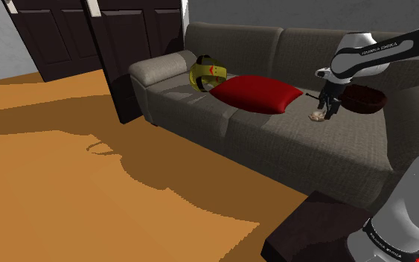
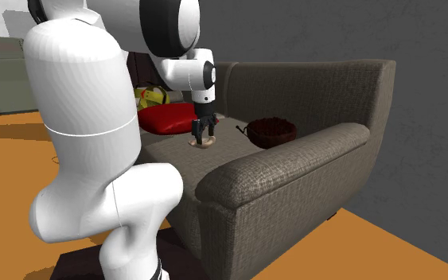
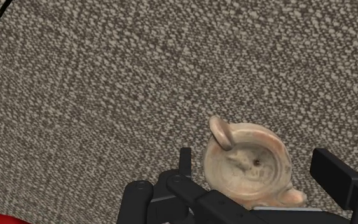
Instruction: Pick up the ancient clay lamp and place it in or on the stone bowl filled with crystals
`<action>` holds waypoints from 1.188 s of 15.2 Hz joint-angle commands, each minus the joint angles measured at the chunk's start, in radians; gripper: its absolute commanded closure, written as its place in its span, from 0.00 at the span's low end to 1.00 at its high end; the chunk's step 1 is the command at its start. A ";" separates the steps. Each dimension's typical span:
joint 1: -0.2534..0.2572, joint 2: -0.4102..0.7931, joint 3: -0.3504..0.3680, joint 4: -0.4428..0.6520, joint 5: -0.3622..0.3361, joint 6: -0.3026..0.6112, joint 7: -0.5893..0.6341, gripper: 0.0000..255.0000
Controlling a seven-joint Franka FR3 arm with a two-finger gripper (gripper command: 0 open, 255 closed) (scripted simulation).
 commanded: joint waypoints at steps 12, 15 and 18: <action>0.000 0.001 0.000 0.000 0.000 0.001 -0.001 1.00; -0.001 -0.011 0.007 0.018 -0.002 -0.028 0.003 1.00; -0.002 -0.026 0.019 0.047 -0.004 -0.071 0.007 1.00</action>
